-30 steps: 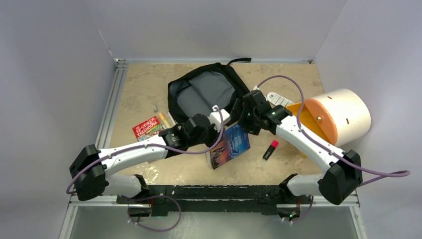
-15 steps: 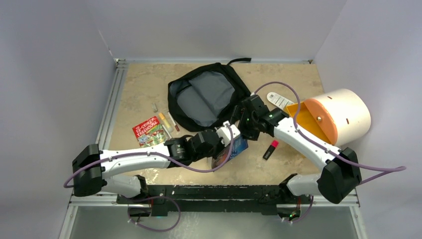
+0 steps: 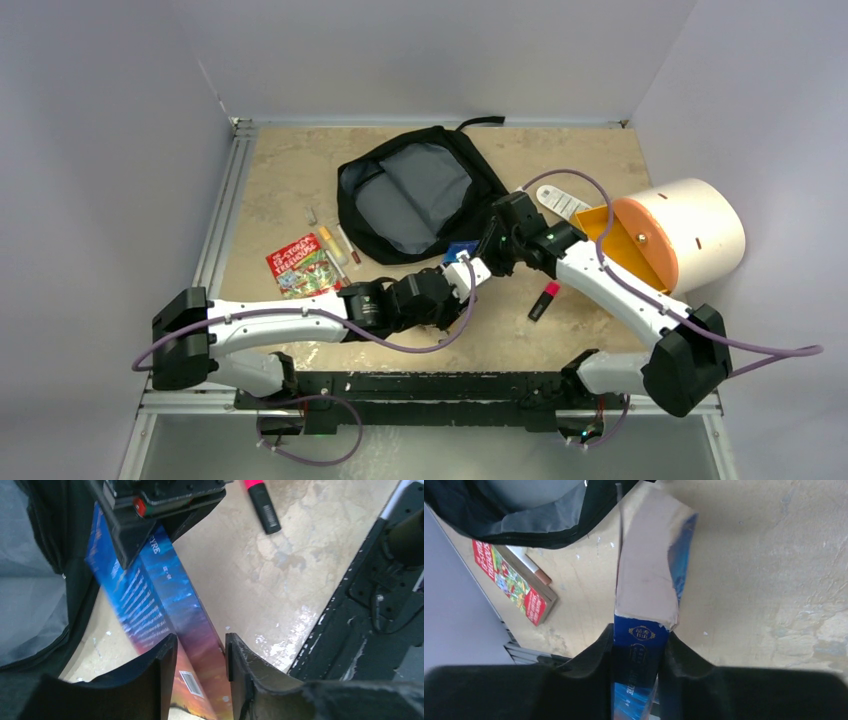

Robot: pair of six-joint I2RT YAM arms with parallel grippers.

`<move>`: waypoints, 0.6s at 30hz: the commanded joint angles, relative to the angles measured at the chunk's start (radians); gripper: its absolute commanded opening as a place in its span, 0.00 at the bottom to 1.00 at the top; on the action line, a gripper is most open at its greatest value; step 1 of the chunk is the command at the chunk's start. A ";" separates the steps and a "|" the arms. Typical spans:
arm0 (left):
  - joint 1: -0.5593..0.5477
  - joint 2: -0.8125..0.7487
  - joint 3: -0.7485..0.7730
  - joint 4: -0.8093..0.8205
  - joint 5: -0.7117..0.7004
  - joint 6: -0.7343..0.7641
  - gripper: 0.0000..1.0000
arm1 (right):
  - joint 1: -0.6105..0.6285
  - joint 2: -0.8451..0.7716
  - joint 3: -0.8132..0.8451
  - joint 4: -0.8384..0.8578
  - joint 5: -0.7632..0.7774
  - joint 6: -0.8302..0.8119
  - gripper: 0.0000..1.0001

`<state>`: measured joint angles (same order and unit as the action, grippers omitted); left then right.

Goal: Pack the student bag
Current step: Pick up the book from the center of the board.

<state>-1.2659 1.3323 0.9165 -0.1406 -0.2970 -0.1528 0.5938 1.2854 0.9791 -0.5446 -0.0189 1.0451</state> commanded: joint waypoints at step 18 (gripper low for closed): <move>0.007 0.137 0.168 -0.088 0.028 -0.246 0.61 | 0.012 -0.076 -0.043 0.037 -0.045 -0.105 0.07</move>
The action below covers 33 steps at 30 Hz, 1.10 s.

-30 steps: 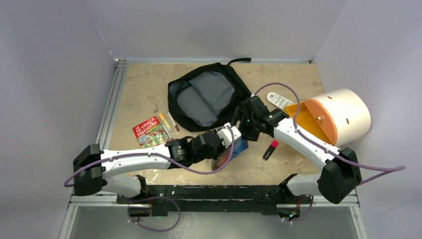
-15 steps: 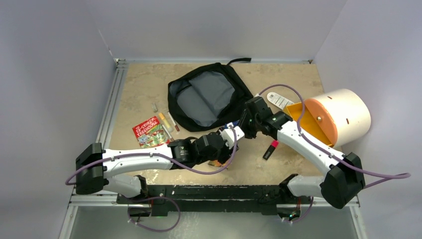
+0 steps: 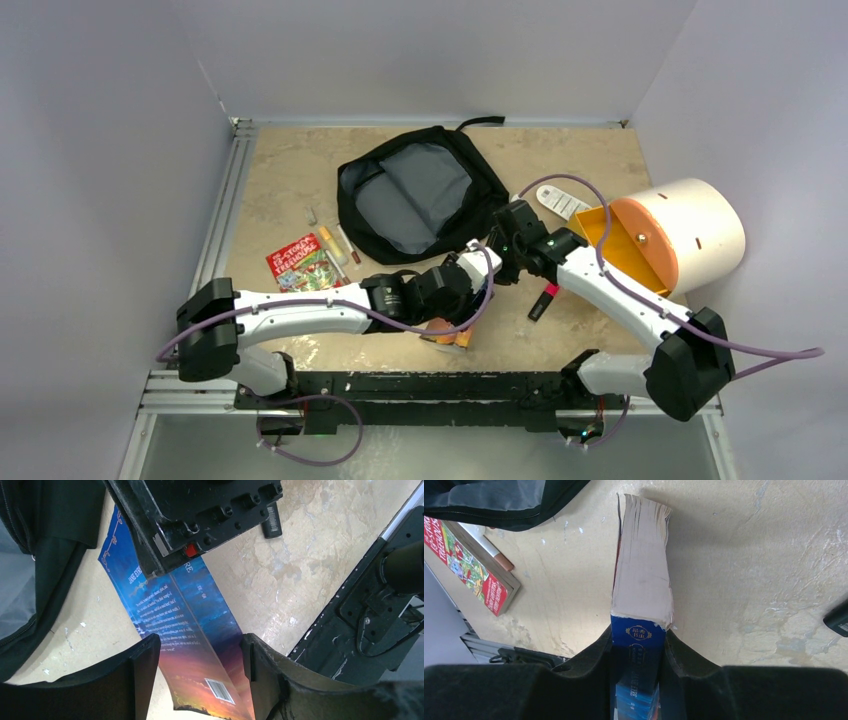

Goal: Pack the student bag
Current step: Pick up the book from the center of the board.

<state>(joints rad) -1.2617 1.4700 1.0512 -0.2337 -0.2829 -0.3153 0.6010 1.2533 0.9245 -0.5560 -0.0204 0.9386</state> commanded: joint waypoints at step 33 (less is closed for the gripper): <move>0.002 -0.031 0.070 -0.203 -0.140 -0.206 0.00 | 0.005 -0.176 -0.043 0.206 -0.110 0.128 0.48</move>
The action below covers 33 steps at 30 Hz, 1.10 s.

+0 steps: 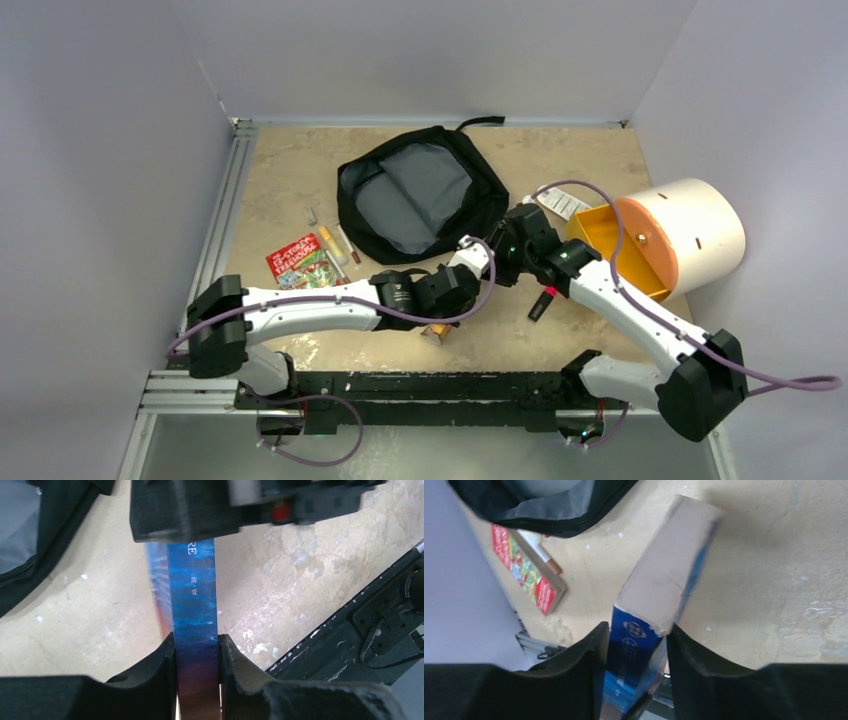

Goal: Pack the student bag
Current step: Pick up the book from the center of the board.

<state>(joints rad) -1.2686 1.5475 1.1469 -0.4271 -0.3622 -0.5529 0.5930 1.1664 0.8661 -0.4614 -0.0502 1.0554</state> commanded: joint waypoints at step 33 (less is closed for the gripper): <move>0.012 -0.945 -0.610 0.992 0.086 0.642 0.00 | 0.013 -0.617 -0.302 0.913 0.003 -0.623 0.85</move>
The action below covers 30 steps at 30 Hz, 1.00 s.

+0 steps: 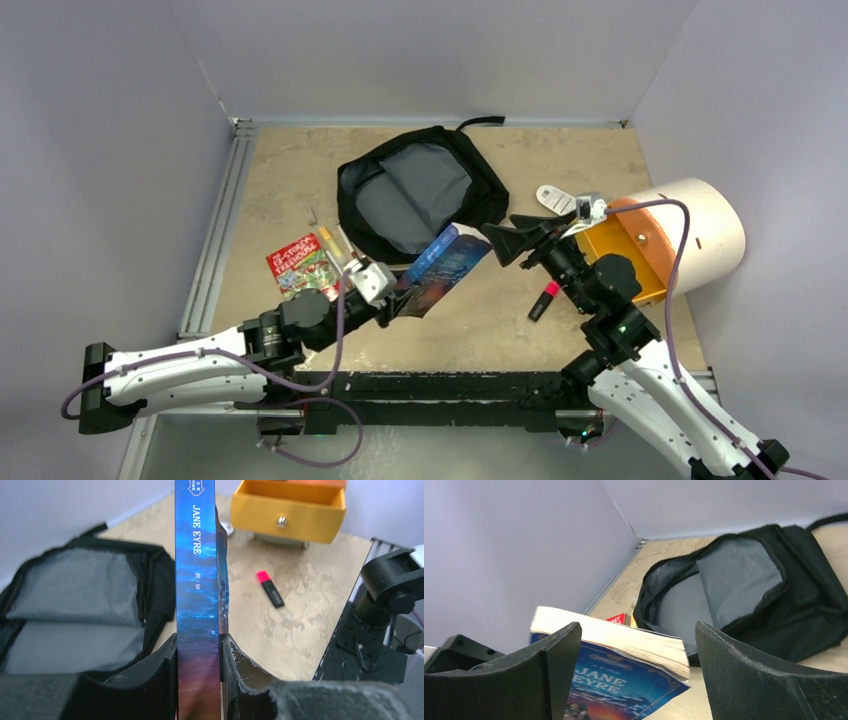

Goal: Pack the student bag
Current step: Pick up the book from the center of the board.

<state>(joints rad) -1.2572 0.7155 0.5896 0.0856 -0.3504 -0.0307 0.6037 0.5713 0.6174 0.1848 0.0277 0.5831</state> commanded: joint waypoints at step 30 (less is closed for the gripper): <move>0.001 -0.089 0.162 0.738 0.426 0.225 0.00 | 0.002 0.105 -0.196 1.021 -0.570 -0.308 0.99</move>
<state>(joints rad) -1.2568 0.6327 0.6319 0.5900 -0.0845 0.2314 0.6037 0.6342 0.4042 1.0046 -0.4637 0.2676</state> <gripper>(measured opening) 0.275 0.984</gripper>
